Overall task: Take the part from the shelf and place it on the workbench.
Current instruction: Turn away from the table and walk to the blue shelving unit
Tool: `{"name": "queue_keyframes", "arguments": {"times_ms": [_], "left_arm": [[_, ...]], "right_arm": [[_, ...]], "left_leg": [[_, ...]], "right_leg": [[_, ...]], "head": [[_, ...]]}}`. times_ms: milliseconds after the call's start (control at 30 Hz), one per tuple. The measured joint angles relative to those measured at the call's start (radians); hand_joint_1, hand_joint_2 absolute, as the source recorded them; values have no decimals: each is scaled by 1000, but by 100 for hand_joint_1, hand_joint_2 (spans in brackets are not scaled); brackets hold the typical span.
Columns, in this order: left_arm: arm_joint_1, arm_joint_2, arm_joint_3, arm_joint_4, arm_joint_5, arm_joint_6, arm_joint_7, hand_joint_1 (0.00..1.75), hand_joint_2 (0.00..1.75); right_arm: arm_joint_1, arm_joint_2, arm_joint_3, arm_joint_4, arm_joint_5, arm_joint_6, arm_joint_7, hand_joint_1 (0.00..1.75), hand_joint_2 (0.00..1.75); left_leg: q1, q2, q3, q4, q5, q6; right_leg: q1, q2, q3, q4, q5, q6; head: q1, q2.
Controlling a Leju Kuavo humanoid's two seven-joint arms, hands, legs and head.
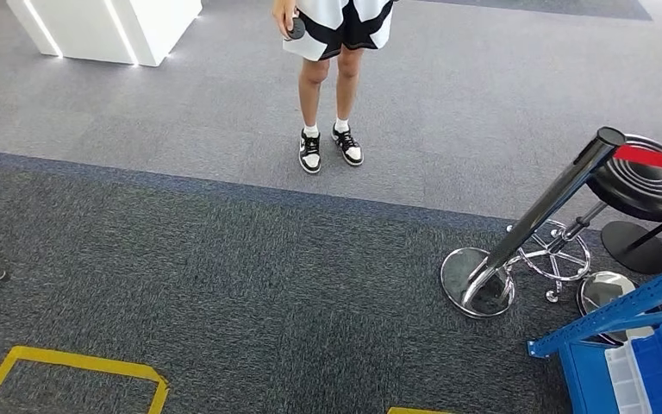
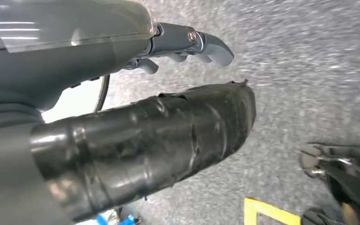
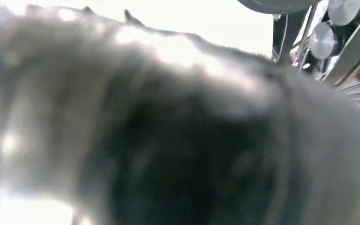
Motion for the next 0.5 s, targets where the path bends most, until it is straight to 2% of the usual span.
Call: {"name": "queue_keyframes", "arguments": {"times_ms": [67,100,133,200,233,267,333,367,400,433,467,500], "left_arm": [[-1,-1,-3,-3,8,0,-22,0,0],[-2,-1,-4,-4,17,-1,-32,0,44],[-3,-1,-2,-5,32,-1,-40,0,44],[-9,-4,11,-6,74,5,-40,0,44],[-12,-7,21,-6,96,11,-30,0,0],[-13,-10,32,-7,117,18,-15,0,0],[-13,-17,51,-8,150,29,24,0,0],[-12,-19,62,-8,165,33,42,0,0],[-12,-21,73,-8,178,37,56,0,0],[-12,-23,84,-8,193,41,64,0,0],[-12,-25,97,-9,210,44,63,0,0],[-11,-27,110,-11,227,48,54,0,0]], "right_arm": [[8,0,27,3,-30,-15,15,0,0],[12,0,43,4,-46,-19,23,0,0],[16,0,63,2,-62,-23,28,0,0],[35,0,108,-13,-103,-27,26,0,0],[49,0,137,-29,-128,-29,21,0,0],[65,0,168,-49,-153,-28,15,0,0],[97,0,232,-94,-186,-26,1,0,0],[111,0,261,-117,-189,-29,-7,0,0],[124,0,285,-139,-185,-33,-14,0,0],[137,0,306,-160,-176,-39,-19,0,0],[149,0,325,-180,-165,-45,-21,0,0],[160,0,343,-199,-158,-51,-18,0,0]], "left_leg": [[-2,11,7,2,-5,-8],[-4,15,10,3,-8,-13],[-5,19,13,3,-11,-18],[-6,26,20,2,-13,-28],[-5,21,22,7,-19,-34],[-3,9,17,24,-34,-38],[1,-25,-27,123,-97,-45],[2,-36,-61,194,-132,-47],[3,-41,-92,257,-155,-48],[3,-42,-110,291,-158,-48],[3,-43,-112,288,-140,-47],[3,-46,-95,245,-103,-45]], "right_leg": [[2,-30,74,-143,54,-6],[4,-40,96,-187,66,-9],[6,-45,104,-204,68,-13],[8,-31,104,-206,70,-21],[6,-25,105,-209,72,-27],[3,-19,106,-213,76,-34],[1,-7,106,-217,80,-44],[3,1,104,-217,80,-47],[5,9,104,-217,80,-48],[6,18,105,-216,79,-48],[7,27,108,-216,78,-48],[8,37,111,-215,77,-47]], "head": [[0,0],[0,0],[0,0],[0,0],[0,0],[-1,0],[-1,0],[-1,0],[-1,0],[-1,0],[-1,0],[-1,0]]}}
